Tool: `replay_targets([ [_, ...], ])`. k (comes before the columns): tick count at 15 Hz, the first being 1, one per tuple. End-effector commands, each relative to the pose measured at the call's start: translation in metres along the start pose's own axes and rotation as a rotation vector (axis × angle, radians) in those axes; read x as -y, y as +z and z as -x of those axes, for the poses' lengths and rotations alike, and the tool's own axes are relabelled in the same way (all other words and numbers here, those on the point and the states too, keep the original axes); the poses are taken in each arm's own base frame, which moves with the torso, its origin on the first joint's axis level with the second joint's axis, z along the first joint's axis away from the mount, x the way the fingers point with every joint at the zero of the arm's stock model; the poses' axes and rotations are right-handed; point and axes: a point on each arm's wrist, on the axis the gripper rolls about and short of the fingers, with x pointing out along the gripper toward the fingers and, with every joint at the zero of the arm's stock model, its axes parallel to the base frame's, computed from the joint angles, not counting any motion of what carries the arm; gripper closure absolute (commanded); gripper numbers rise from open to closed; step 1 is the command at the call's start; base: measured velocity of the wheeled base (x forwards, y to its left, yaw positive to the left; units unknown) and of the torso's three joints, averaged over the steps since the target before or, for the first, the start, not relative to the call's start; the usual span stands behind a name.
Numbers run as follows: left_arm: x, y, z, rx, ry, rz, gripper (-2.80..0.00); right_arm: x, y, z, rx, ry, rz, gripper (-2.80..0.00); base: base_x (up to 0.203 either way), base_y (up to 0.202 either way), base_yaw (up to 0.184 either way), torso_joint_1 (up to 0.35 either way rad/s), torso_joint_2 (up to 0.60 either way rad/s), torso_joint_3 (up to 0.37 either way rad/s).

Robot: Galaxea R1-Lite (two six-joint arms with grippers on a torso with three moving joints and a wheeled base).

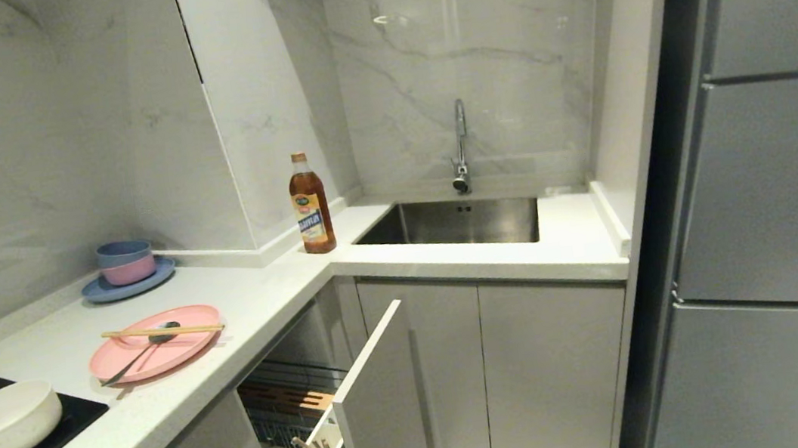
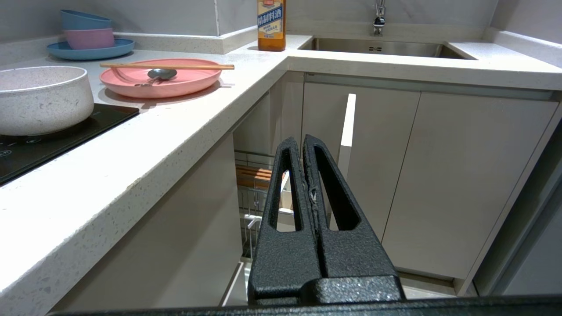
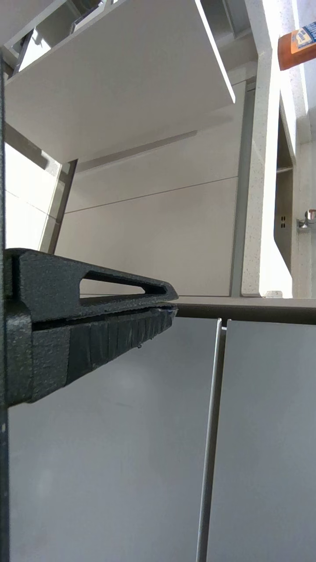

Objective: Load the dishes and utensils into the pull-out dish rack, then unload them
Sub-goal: Open the cupboard

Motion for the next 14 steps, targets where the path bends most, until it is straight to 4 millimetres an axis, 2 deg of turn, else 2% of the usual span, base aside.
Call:
replay_targets([
  [1,0.0,0.0,0.0,0.0,0.0,0.0,0.0,0.0,0.0,0.0,0.0,0.0,0.0,0.0,0.0,0.0,0.0,0.0,0.0,0.0],
  [9,0.0,-0.0001,0.0,-0.001,0.0,0.0,0.0,0.0,0.0,0.0,0.0,0.0,0.0,0.0,0.0,0.0,0.0,-0.006,0.01,0.005],
  [14,0.0,0.0,0.0,0.0,0.0,0.0,0.0,0.0,0.0,0.0,0.0,0.0,0.0,0.0,0.0,0.0,0.0,-0.177,0.43,0.243],
])
